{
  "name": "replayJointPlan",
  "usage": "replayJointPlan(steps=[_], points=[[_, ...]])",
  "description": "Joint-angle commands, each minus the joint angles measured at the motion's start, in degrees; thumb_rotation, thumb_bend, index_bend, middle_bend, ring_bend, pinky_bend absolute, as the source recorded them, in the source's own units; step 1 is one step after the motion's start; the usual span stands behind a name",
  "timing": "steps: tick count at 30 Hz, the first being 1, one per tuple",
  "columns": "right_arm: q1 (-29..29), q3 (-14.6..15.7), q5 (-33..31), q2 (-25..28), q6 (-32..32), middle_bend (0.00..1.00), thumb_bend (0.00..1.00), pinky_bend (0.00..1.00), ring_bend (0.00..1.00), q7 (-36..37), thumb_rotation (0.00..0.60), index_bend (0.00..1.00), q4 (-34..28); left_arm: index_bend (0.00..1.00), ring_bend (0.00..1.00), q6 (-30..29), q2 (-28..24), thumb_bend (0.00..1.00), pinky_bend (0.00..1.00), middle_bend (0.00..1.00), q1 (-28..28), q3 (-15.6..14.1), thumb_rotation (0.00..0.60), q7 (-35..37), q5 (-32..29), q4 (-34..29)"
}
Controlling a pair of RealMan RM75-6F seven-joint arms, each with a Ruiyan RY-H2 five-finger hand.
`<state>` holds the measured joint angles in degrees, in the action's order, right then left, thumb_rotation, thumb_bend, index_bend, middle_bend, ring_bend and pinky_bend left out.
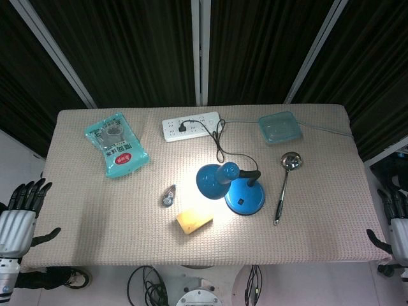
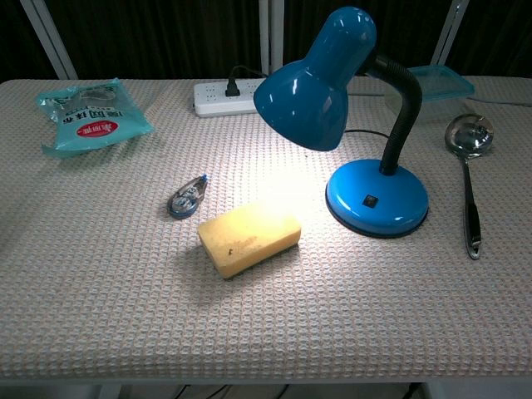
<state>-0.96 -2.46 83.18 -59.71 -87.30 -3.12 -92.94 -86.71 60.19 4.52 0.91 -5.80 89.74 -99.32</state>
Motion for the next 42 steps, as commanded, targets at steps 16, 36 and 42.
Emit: replayJointPlan(steps=[16, 36, 42], points=[[-0.49, 0.47, 0.78, -0.30, 0.25, 0.00, 0.18, 0.00, 0.00, 0.91, 0.600, 0.00, 1.89, 0.00, 0.00, -0.26, -1.31, 0.09, 0.00, 0.00, -0.46, -0.58, 0.600, -2.78, 0.39, -2.60], [1.51, 1.67, 4.24, -0.04, 3.01, 0.86, 0.18, 0.78, 0.79, -3.59, 0.600, 0.00, -2.16, 0.00, 0.00, 1.38, -0.17, 0.09, 0.00, 0.00, 0.10, -1.01, 0.600, -4.41, 0.39, -2.19], [5.19, 2.05, 8.72, -0.90, 6.54, 1.00, 0.23, 0.87, 0.92, -11.70, 0.600, 0.00, -7.63, 0.00, 0.00, 1.78, 0.08, 0.09, 0.00, 0.00, 0.34, -1.04, 0.600, -4.58, 0.45, -2.25]])
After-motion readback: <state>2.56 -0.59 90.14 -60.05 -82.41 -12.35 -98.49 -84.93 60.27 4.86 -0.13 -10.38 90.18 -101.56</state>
